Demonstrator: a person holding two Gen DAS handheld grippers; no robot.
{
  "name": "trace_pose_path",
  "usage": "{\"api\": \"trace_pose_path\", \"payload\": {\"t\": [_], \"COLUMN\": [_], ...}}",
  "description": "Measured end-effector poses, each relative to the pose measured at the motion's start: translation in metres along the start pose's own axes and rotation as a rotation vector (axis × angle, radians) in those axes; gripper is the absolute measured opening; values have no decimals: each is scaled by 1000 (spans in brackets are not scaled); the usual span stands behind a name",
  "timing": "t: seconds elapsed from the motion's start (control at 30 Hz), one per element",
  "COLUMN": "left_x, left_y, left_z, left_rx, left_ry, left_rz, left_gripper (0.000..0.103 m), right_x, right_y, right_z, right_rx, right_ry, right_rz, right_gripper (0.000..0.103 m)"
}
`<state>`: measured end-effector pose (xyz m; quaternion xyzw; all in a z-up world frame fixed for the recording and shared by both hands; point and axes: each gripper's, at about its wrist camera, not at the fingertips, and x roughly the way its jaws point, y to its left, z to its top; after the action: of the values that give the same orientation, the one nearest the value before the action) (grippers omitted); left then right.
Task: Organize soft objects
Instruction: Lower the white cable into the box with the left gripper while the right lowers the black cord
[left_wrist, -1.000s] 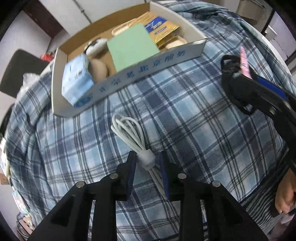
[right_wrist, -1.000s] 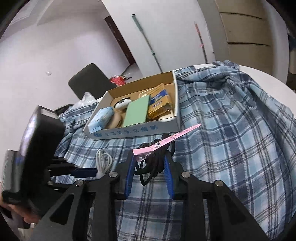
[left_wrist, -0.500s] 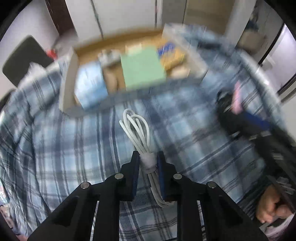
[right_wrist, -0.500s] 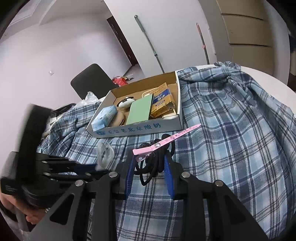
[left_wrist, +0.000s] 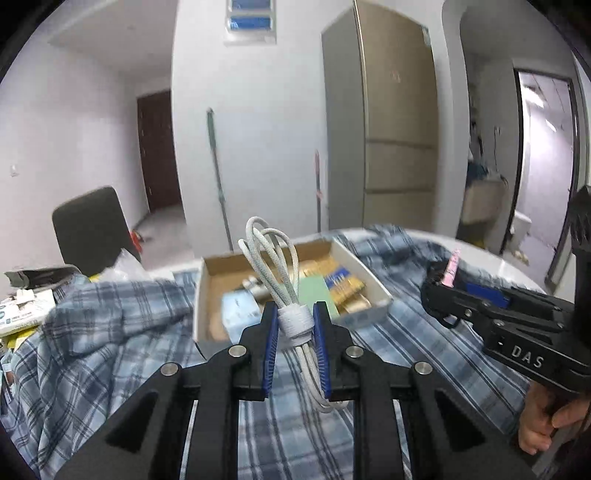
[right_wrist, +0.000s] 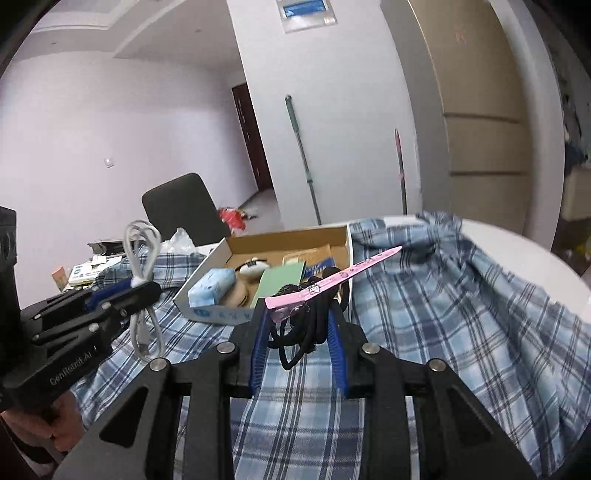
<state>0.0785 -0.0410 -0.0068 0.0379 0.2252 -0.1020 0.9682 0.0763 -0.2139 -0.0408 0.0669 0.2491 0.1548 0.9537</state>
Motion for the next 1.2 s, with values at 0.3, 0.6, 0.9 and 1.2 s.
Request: {"api": "trace_pose_path", "payload": {"t": [0.3, 0.6, 0.9, 1.2], "left_x": [24, 70, 103, 121], "left_y": [7, 42, 60, 83], "left_z": [10, 27, 27, 20], "left_rx": [33, -51, -67, -135], "left_ry": [-143, -185, -227, -197], "left_rz": [22, 27, 46, 51], "left_gripper": [20, 20, 20, 20], "right_x": [33, 78, 121, 138], "right_y": [10, 29, 43, 37], "right_z": [10, 41, 54, 54], "right_rx": [-60, -146, -222, -195], "right_ry": [-29, -173, -308, -269], "right_rz": [-85, -65, -82, -74], "right_gripper": [27, 25, 25, 25]}}
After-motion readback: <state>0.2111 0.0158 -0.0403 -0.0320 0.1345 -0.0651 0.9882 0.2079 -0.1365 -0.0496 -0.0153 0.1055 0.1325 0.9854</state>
